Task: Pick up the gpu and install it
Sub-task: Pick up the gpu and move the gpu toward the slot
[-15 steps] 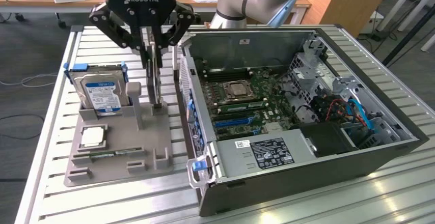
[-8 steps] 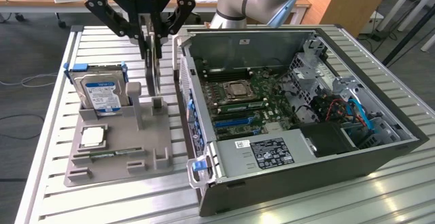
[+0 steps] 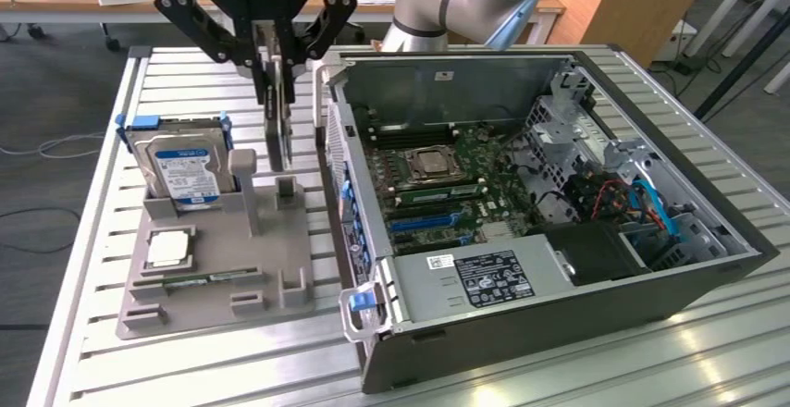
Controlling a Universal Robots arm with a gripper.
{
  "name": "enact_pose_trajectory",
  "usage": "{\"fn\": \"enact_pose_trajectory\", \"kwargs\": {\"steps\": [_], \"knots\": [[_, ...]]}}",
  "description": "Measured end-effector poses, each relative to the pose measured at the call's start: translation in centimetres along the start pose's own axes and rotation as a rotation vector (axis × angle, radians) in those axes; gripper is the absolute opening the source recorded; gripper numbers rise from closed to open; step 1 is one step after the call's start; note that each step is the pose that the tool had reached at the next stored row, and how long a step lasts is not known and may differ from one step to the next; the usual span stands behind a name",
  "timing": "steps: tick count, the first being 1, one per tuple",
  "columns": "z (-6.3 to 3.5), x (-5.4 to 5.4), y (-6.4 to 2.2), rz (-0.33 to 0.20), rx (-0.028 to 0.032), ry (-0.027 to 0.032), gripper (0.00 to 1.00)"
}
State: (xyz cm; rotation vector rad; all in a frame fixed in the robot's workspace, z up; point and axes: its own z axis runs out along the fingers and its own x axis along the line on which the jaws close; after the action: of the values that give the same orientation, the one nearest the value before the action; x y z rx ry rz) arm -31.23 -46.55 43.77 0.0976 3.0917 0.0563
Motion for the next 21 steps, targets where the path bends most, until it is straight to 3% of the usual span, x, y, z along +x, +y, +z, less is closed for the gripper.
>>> {"fn": "enact_pose_trajectory", "kwargs": {"steps": [8, 21], "knots": [[0.08, -1.4, 0.09, 0.0, -0.0001, -0.0002, 0.27], [0.25, -4.7, 0.3, 0.0, -0.0002, -0.0003, 0.27]]}}
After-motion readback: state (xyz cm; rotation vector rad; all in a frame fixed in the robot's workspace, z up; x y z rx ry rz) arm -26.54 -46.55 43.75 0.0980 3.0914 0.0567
